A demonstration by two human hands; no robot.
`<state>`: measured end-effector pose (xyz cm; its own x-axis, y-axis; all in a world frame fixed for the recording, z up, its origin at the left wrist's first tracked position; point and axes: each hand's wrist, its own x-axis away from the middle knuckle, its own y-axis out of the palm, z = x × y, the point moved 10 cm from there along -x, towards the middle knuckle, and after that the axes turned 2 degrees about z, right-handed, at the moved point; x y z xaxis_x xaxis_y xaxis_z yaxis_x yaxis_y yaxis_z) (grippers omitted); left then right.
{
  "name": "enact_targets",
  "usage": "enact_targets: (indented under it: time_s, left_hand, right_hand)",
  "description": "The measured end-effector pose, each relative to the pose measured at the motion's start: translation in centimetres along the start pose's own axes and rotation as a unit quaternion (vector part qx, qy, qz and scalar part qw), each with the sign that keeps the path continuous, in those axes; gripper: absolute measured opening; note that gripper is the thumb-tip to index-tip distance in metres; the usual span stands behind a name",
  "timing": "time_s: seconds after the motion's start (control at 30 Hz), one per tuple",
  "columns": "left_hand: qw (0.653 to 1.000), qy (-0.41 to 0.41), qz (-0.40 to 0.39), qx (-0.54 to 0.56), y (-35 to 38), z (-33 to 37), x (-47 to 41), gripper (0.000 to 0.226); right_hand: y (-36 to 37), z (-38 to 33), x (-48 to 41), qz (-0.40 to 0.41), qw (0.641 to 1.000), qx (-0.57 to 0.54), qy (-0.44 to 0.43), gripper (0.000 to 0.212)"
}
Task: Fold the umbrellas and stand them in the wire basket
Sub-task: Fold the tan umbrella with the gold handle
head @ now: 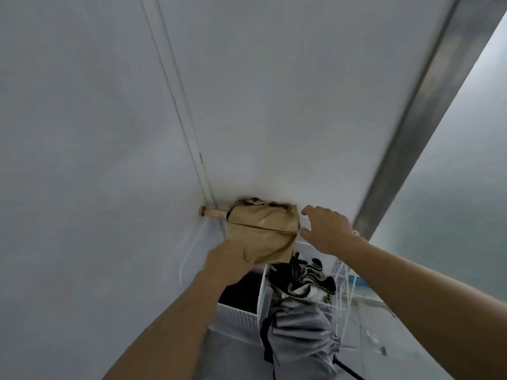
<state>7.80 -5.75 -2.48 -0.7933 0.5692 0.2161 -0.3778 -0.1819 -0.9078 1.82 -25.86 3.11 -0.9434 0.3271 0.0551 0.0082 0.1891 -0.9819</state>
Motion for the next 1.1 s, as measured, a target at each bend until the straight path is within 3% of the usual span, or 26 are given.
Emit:
enact_targets:
  time_s: [0.13, 0.37, 0.57, 0.67, 0.73, 0.9, 1.1]
  left_hand:
    - [0.999, -0.02, -0.016, 0.044, 6.3, -2.7, -0.6, 0.027]
    - [0.99, -0.018, -0.072, 0.121, 15.1, -5.0, -2.1, 0.032]
    - [0.978, 0.01, -0.087, 0.187, 17.5, -5.4, -3.5, 0.038]
    - [0.974, 0.022, -0.097, 0.201, 17.7, -5.6, -3.9, 0.036]
    - [0.971, 0.022, -0.101, 0.217, 17.6, -5.7, -4.0, 0.036]
    - [0.973, 0.018, -0.092, 0.209, 17.7, -5.8, -3.8, 0.037]
    - [0.986, -0.004, -0.081, 0.145, 17.7, -5.8, -3.3, 0.041]
  right_hand:
    - [5.0, -0.7, -2.5, -0.021, 1.0, -0.005, 0.001, 0.059]
    - [10.8, -2.4, -7.5, -0.016, 0.999, 0.049, -0.016, 0.062]
    - [14.1, -1.5, -10.9, -0.02, 0.999, 0.047, 0.01, 0.095]
    - [15.3, -1.1, -11.9, -0.01, 0.998, 0.055, 0.026, 0.101]
    - [15.2, -1.2, -12.4, 0.004, 0.996, 0.086, 0.032, 0.097]
    - [14.8, -2.4, -12.4, 0.062, 0.996, 0.069, -0.014, 0.056]
    - [9.8, -2.5, -8.7, 0.145, 0.988, 0.025, -0.041, 0.056]
